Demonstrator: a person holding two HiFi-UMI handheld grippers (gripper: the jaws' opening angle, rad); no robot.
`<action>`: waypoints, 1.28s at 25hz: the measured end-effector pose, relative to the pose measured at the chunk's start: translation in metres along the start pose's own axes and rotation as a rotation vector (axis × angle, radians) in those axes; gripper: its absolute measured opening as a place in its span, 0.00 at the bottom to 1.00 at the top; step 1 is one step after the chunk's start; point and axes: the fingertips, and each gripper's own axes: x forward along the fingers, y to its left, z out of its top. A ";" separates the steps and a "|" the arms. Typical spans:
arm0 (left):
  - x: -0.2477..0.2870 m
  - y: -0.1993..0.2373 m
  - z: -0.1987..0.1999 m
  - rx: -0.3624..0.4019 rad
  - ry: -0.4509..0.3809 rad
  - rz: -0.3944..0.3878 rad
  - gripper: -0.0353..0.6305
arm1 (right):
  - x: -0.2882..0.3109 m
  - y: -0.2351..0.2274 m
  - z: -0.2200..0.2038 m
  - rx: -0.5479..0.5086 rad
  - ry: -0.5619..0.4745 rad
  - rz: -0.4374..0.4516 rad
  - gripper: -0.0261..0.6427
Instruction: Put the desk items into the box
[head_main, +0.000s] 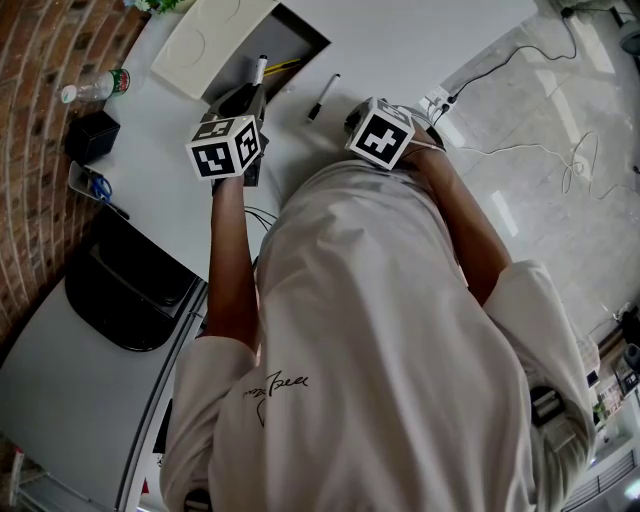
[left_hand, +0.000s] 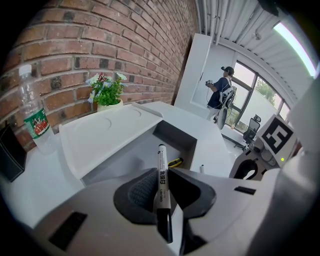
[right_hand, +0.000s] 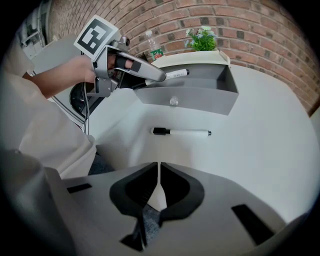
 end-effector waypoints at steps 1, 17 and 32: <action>0.000 0.000 0.000 0.000 0.002 0.000 0.15 | 0.000 0.000 0.000 0.001 0.000 0.000 0.10; 0.002 0.002 -0.002 -0.010 0.023 0.014 0.15 | 0.000 0.000 -0.001 0.005 -0.006 -0.004 0.10; 0.001 0.003 0.001 -0.043 0.001 0.002 0.16 | 0.000 -0.001 -0.001 0.007 -0.005 -0.008 0.10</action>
